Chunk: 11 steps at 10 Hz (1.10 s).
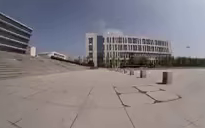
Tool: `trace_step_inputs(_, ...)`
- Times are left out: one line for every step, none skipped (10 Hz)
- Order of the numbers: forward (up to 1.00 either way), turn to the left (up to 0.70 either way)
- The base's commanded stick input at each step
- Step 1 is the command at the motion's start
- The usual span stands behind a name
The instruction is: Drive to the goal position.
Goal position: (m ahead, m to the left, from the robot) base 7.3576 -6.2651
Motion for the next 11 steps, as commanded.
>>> trace_step_inputs(0.53, 0.0)
trace_step_inputs(0.54, 0.0)
trace_step_inputs(0.53, 0.0)
trace_step_inputs(0.54, 0.0)
trace_step_inputs(0.53, 0.0)
trace_step_inputs(0.54, 0.0)
trace_step_inputs(0.53, 0.0)
trace_step_inputs(0.54, 0.0)
trace_step_inputs(0.53, 0.0)
trace_step_inputs(0.53, 0.0)
trace_step_inputs(0.53, 0.0)
